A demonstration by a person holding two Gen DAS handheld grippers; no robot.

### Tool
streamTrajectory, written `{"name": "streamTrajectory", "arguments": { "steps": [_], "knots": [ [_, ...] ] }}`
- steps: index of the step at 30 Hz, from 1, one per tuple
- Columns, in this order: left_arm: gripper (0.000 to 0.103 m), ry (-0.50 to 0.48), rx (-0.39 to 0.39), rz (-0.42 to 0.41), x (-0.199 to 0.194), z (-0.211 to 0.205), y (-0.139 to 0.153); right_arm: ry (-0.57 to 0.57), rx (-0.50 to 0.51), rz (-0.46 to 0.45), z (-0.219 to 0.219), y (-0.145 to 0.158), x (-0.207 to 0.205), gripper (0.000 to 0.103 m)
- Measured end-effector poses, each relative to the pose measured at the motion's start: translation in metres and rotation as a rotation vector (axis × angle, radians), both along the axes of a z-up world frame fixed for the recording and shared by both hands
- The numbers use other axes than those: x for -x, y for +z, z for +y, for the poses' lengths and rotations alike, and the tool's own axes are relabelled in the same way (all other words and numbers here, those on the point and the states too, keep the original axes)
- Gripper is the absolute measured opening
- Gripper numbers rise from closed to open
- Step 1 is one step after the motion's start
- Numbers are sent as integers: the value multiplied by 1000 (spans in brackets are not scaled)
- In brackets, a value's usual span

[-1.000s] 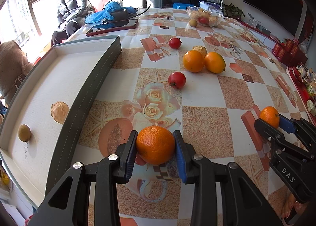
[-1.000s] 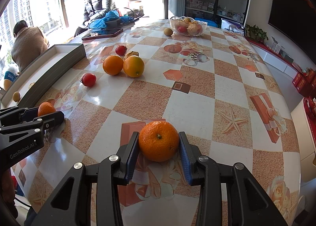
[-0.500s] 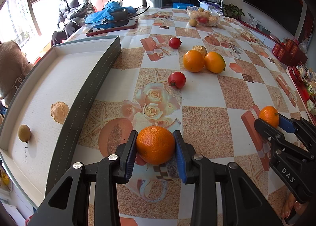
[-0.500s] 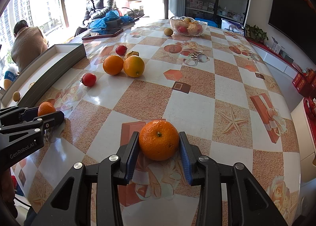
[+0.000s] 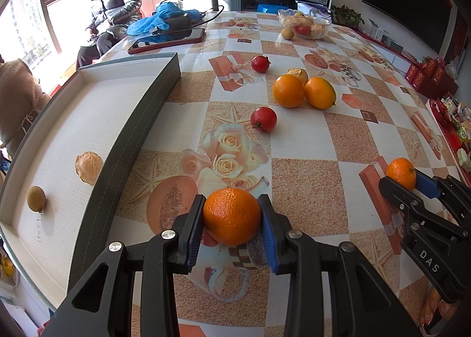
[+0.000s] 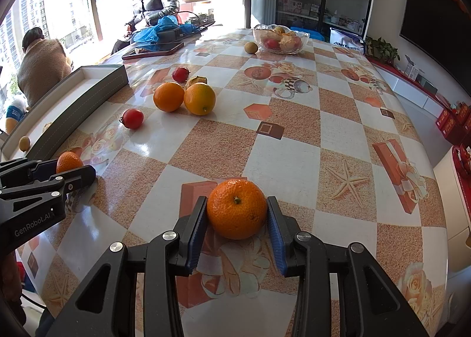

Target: Organize fruits

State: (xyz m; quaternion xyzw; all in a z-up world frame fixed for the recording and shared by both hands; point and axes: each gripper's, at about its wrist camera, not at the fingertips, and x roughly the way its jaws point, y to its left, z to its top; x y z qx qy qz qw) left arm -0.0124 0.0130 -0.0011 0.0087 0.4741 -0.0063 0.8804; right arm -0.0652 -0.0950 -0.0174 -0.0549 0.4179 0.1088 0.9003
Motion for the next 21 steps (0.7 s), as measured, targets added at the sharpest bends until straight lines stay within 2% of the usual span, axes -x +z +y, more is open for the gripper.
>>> {"name": "streamTrajectory", "arguments": {
  "steps": [8, 14, 21],
  "knots": [
    [39, -7, 3, 11, 1, -1, -1, 0, -3, 4, 0, 0, -1, 40],
    [39, -23, 20, 35, 3, 0, -1, 22, -7, 49, -1, 3, -3, 40],
    [39, -22, 50, 65, 3, 7, 3, -3, -107, 123, -16, 7, -8, 40]
  ]
}}
